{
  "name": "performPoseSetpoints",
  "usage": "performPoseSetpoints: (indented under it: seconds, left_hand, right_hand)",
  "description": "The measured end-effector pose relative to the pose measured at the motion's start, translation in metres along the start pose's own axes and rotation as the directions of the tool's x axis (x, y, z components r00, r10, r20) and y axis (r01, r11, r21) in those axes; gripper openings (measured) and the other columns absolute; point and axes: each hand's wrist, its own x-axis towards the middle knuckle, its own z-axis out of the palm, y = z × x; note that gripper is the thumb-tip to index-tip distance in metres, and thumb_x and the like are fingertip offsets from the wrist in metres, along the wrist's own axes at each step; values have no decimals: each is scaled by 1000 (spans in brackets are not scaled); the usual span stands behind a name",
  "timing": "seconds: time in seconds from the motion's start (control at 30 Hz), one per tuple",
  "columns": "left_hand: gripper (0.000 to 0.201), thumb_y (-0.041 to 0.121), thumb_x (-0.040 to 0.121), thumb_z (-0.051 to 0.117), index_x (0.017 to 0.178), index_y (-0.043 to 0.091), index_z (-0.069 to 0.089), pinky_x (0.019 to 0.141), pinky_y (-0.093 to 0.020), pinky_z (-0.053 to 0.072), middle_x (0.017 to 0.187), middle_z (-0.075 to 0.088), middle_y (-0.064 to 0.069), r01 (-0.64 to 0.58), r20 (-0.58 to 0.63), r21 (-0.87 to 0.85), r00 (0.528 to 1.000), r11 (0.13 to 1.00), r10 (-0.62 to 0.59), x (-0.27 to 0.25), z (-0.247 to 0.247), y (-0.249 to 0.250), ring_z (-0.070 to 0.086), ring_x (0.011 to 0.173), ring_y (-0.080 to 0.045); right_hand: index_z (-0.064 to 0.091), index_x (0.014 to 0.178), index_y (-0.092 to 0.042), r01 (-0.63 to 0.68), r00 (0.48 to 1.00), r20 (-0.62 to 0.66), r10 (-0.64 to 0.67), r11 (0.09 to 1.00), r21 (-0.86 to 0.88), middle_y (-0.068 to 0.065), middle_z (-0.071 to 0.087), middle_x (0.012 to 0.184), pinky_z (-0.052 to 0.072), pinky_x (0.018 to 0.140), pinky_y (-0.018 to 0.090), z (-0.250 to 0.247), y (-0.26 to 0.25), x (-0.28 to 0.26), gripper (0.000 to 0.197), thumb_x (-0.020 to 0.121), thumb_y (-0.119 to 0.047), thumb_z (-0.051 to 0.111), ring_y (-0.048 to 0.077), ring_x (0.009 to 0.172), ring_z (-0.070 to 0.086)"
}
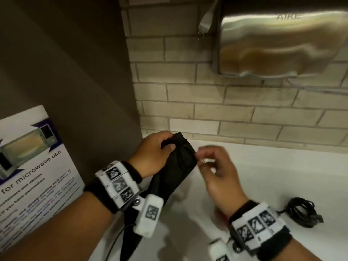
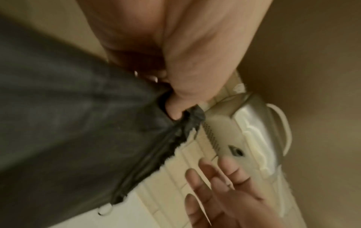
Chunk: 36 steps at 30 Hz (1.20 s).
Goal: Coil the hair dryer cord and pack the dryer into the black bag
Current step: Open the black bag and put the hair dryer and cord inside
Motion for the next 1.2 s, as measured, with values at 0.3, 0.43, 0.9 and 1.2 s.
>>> performPoseSetpoints:
  seconds: [0.3, 0.43, 0.9, 1.2]
  left_hand:
    - [21, 6, 96, 57, 89, 22, 70, 76, -29, 52, 86, 71, -10, -80, 18, -254, 996, 964, 88, -50, -24, 27, 67, 80, -15]
    - [21, 3, 96, 57, 93, 19, 71, 82, -45, 54, 91, 71, -17, -85, 28, -280, 995, 956, 97, -62, -29, 27, 68, 90, -35]
    - [18, 33, 95, 47, 109, 42, 51, 101, -31, 47, 156, 14, 14, -110, 55, 249, 994, 962, 100, -92, 14, 75, 44, 132, -19]
    - [23, 17, 89, 59, 112, 12, 56, 57, -36, 52, 111, 53, -6, 30, -181, 402, 982, 915, 47, -71, 15, 48, 63, 69, -27]
  right_hand:
    - [77, 90, -14, -11, 915, 397, 70, 989, -147, -10, 75, 112, 48, 97, 19, -48, -30, 44, 20, 92, 0, 63, 3, 106, 67]
    - [79, 95, -28, 10, 842, 505, 190, 930, -366, -17, 74, 99, 48, 88, 12, -41, -25, 40, 31, 89, -3, 61, -2, 96, 68]
    - [63, 108, -22, 281, 859, 511, -27, 859, -427, -4, 53, 103, 46, 77, 13, -13, -60, 39, 29, 82, -9, 63, 5, 90, 57]
    - [38, 149, -25, 350, 792, 607, 61, 769, -534, 0, 45, 125, 44, 70, 12, -22, -41, 28, 68, 88, 0, 56, 14, 85, 56]
